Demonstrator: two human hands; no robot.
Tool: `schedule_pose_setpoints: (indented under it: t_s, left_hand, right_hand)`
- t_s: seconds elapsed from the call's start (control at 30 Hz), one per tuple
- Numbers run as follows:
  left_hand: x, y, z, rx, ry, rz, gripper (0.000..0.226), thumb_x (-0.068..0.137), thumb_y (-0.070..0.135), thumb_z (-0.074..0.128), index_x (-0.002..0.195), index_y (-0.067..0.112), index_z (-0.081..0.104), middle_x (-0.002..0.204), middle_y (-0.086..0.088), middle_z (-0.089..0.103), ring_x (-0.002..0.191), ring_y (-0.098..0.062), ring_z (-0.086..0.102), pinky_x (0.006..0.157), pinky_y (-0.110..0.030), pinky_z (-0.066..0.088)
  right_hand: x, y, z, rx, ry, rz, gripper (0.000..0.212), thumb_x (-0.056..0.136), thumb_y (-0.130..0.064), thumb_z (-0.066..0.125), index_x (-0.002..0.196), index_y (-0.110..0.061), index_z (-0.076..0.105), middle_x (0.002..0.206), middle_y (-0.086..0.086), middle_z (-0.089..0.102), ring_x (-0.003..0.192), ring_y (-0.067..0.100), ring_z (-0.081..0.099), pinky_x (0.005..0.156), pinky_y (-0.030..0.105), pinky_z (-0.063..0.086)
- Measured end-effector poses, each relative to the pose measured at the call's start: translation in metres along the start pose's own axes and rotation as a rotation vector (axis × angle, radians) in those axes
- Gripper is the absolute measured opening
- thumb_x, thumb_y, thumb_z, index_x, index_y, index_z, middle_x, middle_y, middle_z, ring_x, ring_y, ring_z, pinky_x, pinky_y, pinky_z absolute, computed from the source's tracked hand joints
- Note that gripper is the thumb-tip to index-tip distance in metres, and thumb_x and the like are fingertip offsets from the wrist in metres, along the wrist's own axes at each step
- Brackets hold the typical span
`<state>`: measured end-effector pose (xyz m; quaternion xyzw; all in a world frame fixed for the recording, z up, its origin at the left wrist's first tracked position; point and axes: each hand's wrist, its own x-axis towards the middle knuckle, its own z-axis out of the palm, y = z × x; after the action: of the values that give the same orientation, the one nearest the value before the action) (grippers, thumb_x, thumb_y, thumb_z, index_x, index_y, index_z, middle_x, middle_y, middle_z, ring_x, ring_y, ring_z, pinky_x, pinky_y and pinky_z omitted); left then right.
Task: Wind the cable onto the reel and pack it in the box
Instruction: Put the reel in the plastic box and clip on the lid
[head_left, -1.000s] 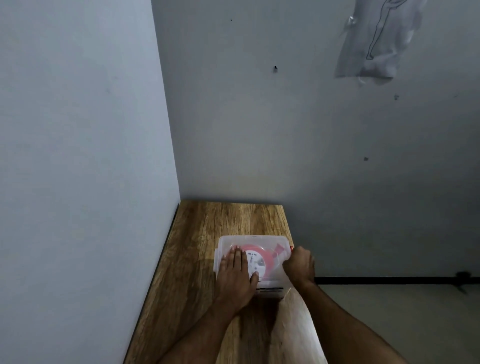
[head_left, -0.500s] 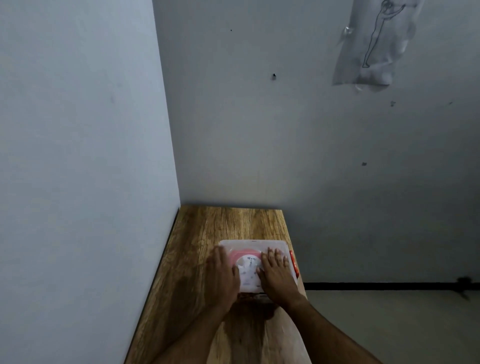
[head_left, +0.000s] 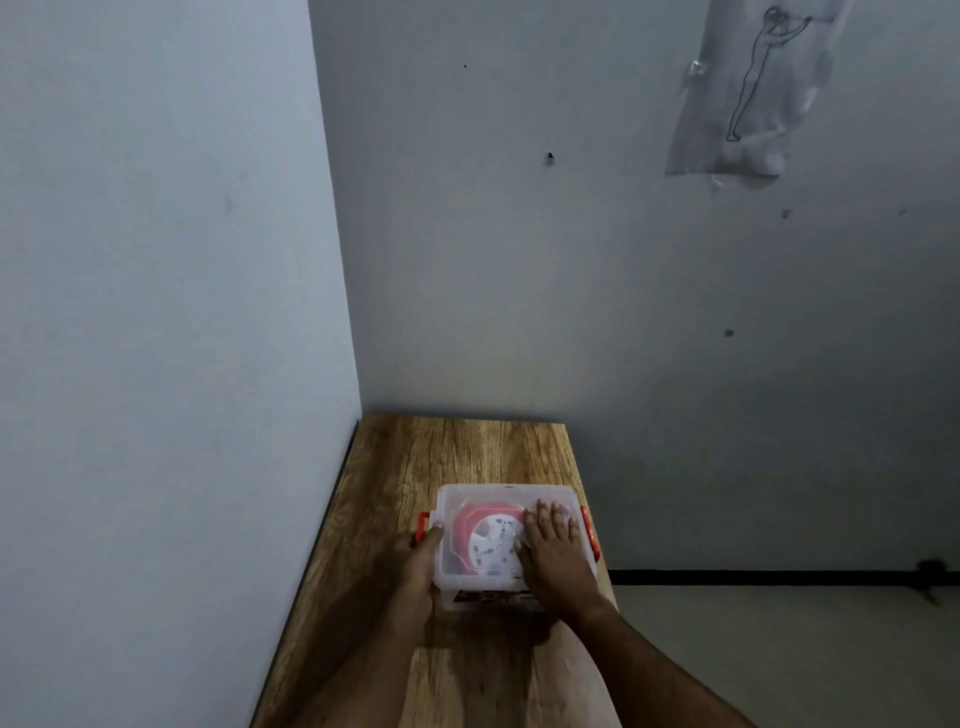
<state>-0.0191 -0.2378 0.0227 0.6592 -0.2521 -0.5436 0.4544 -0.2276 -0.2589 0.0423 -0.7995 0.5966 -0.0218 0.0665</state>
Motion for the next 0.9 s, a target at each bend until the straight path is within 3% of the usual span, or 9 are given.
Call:
schedule_pose_setpoints:
  t_s: [0.2, 0.33, 0.4, 0.47, 0.53, 0.6, 0.67, 0.77, 0.9]
  left_hand:
    - [-0.021, 0.023, 0.018, 0.244, 0.227, 0.212, 0.055, 0.091, 0.021, 0.075, 0.14, 0.007, 0.055, 0.129, -0.015, 0.067, 0.114, -0.033, 0.069, 0.09, -0.043, 0.06]
    - [-0.028, 0.021, 0.025, 0.338, 0.312, 0.311, 0.047, 0.098, 0.009, 0.064, 0.143, 0.001, 0.053, 0.133, -0.018, 0.065, 0.123, -0.036, 0.064, 0.098, -0.042, 0.055]
    - [-0.028, 0.019, 0.029, 0.408, 0.329, 0.37, 0.035, 0.1, 0.008, 0.06, 0.134, 0.001, 0.062, 0.122, -0.017, 0.071, 0.114, -0.033, 0.069, 0.09, -0.039, 0.06]
    - [-0.026, 0.017, 0.029, 0.464, 0.359, 0.389, 0.029, 0.1, 0.008, 0.058, 0.127, 0.003, 0.066, 0.114, -0.015, 0.074, 0.105, -0.03, 0.073, 0.084, -0.039, 0.063]
    - [-0.024, 0.017, 0.027, 0.458, 0.345, 0.403, 0.03, 0.099, 0.008, 0.059, 0.128, 0.005, 0.066, 0.114, -0.013, 0.075, 0.104, -0.029, 0.073, 0.084, -0.041, 0.063]
    - [-0.024, 0.019, 0.024, 0.457, 0.306, 0.408, 0.032, 0.099, 0.007, 0.06, 0.13, 0.004, 0.065, 0.116, -0.013, 0.074, 0.105, -0.029, 0.073, 0.083, -0.037, 0.063]
    - [-0.024, 0.02, 0.021, 0.471, 0.263, 0.394, 0.032, 0.099, 0.007, 0.06, 0.131, 0.003, 0.063, 0.117, -0.014, 0.073, 0.105, -0.028, 0.073, 0.074, -0.026, 0.059]
    - [-0.02, 0.023, 0.018, 0.479, 0.234, 0.367, 0.033, 0.1, 0.009, 0.059, 0.133, 0.004, 0.06, 0.121, -0.013, 0.071, 0.106, -0.027, 0.071, 0.066, -0.017, 0.053]
    - [-0.016, 0.02, 0.02, 0.377, 0.2, 0.342, 0.037, 0.1, 0.007, 0.057, 0.137, 0.003, 0.056, 0.122, -0.015, 0.07, 0.105, -0.028, 0.07, 0.061, -0.015, 0.049]
  right_hand:
    - [-0.002, -0.002, -0.001, -0.016, 0.029, -0.02, 0.108, 0.072, -0.062, -0.033, 0.159, -0.01, 0.005, 0.166, 0.015, -0.004, 0.144, 0.026, -0.022, 0.117, 0.041, -0.015]
    - [0.0, -0.002, 0.002, -0.005, 0.04, -0.012, 0.086, 0.092, -0.056, -0.014, 0.159, -0.008, 0.008, 0.163, 0.013, -0.006, 0.143, 0.027, -0.019, 0.117, 0.042, -0.014]
    - [-0.001, -0.001, 0.002, -0.052, 0.033, -0.006, 0.071, 0.1, -0.046, 0.008, 0.155, -0.004, 0.027, 0.16, 0.018, 0.013, 0.146, 0.032, 0.002, 0.119, 0.048, 0.001]
    - [0.002, -0.001, 0.008, -0.092, 0.0, -0.025, 0.06, 0.1, -0.04, 0.028, 0.137, -0.004, 0.058, 0.144, 0.021, 0.051, 0.136, 0.038, 0.044, 0.122, 0.05, 0.018]
    - [0.002, 0.0, 0.012, -0.09, -0.015, -0.029, 0.056, 0.1, -0.039, 0.032, 0.126, -0.005, 0.067, 0.133, 0.019, 0.062, 0.123, 0.038, 0.06, 0.121, 0.045, 0.006]
    - [-0.001, 0.001, 0.013, -0.085, 0.06, -0.016, 0.063, 0.107, -0.038, 0.019, 0.125, -0.003, 0.067, 0.132, 0.021, 0.062, 0.123, 0.039, 0.059, 0.119, 0.043, -0.001]
    - [-0.002, 0.003, 0.013, -0.091, 0.102, 0.018, 0.069, 0.107, -0.044, 0.015, 0.127, -0.002, 0.065, 0.137, 0.022, 0.057, 0.129, 0.04, 0.053, 0.122, 0.045, 0.007]
    - [-0.003, 0.004, 0.008, 0.007, 0.164, 0.108, 0.07, 0.098, -0.059, 0.038, 0.137, -0.004, 0.055, 0.146, 0.023, 0.049, 0.139, 0.045, 0.041, 0.118, 0.052, 0.024]
    - [-0.004, 0.015, 0.003, 0.141, 0.249, 0.245, 0.068, 0.095, -0.06, 0.043, 0.143, -0.011, 0.046, 0.15, 0.02, 0.043, 0.138, 0.038, 0.041, 0.112, 0.051, 0.037]
